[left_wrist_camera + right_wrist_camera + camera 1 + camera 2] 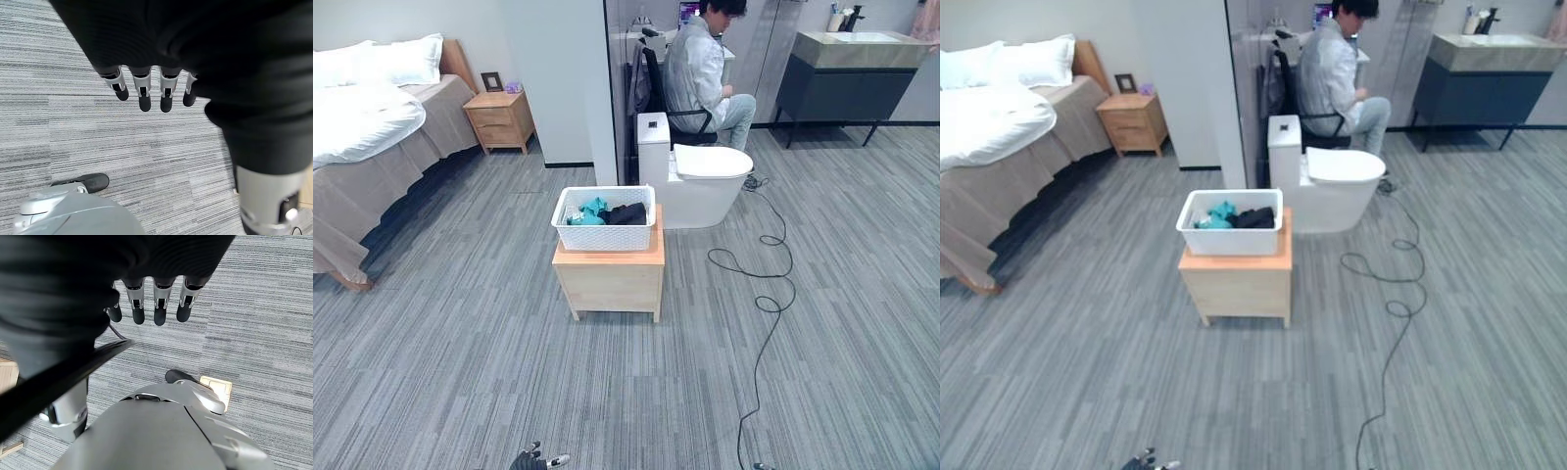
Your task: Grab the laundry basket,head to the washer,open it,put in the laundry and shut it.
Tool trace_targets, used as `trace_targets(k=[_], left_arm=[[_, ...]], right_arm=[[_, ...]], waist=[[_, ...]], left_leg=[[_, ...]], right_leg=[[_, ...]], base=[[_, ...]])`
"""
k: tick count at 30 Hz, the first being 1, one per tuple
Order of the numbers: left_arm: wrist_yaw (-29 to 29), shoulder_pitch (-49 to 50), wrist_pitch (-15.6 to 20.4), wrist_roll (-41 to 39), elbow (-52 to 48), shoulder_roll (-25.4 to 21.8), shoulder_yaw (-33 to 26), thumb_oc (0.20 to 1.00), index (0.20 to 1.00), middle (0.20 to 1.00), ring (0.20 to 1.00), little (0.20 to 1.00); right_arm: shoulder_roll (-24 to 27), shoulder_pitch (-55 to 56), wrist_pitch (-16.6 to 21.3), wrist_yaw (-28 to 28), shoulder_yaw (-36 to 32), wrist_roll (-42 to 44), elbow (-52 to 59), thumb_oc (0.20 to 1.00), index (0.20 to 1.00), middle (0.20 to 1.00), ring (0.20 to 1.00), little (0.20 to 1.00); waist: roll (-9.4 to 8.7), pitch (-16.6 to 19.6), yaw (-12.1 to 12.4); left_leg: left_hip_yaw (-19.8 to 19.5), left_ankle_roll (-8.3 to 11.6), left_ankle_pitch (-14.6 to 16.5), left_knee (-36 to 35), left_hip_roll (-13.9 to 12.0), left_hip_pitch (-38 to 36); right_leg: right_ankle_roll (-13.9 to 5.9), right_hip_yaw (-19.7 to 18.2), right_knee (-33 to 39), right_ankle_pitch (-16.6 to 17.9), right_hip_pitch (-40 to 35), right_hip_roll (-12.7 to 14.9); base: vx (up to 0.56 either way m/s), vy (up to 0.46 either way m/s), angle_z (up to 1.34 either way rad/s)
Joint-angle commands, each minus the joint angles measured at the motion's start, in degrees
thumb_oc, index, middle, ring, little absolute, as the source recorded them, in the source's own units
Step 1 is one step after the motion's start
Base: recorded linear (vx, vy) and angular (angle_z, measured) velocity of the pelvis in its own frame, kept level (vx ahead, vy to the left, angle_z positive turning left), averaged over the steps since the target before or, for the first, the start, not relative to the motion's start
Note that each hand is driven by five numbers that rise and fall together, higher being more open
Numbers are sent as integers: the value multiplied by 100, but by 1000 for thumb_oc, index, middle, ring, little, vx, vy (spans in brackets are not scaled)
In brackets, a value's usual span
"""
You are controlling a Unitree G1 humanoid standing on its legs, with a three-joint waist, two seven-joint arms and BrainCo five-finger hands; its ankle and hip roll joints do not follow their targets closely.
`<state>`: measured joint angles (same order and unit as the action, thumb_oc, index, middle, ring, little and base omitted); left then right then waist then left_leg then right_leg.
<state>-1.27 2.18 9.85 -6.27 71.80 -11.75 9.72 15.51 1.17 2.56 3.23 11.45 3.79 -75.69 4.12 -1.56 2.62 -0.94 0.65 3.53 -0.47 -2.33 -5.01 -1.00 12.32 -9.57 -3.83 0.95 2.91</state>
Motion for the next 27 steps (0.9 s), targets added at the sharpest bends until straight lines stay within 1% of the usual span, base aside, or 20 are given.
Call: trace_targets(k=[1, 6, 27], left_arm=[[64, -269, 227, 22, 53, -224, -198, 1000, 1000, 1000, 1000, 1000], [99, -270, 198, 31, 149, -217, -266, 1000, 1000, 1000, 1000, 1000], [66, -267, 200, 112, 222, -183, -206, 1000, 1000, 1000, 1000, 1000]], right_arm=[[-224, -39, 44, 54, 136, 130, -385, 1000, 1000, 1000, 1000, 1000], [-244, -39, 44, 66, 162, 132, -367, 1000, 1000, 1000, 1000, 1000], [-233, -24, 53, 35, 166, 84, -349, 1000, 1000, 1000, 1000, 1000]], waist=[[-454, 57, 135], [-464, 58, 128], [-459, 67, 104]], left_leg=[[5, 170, -168, -453, -130, -48], [17, 171, -165, -453, -131, -59], [24, 180, -165, -453, -148, -67]], right_leg=[[-547, -71, 1457, 499, -770, 618], [-543, -78, 1457, 499, -779, 612], [-533, -94, 1457, 484, -776, 594]], base=[[0, 0, 0], [0, 0, 0], [0, 0, 0]])
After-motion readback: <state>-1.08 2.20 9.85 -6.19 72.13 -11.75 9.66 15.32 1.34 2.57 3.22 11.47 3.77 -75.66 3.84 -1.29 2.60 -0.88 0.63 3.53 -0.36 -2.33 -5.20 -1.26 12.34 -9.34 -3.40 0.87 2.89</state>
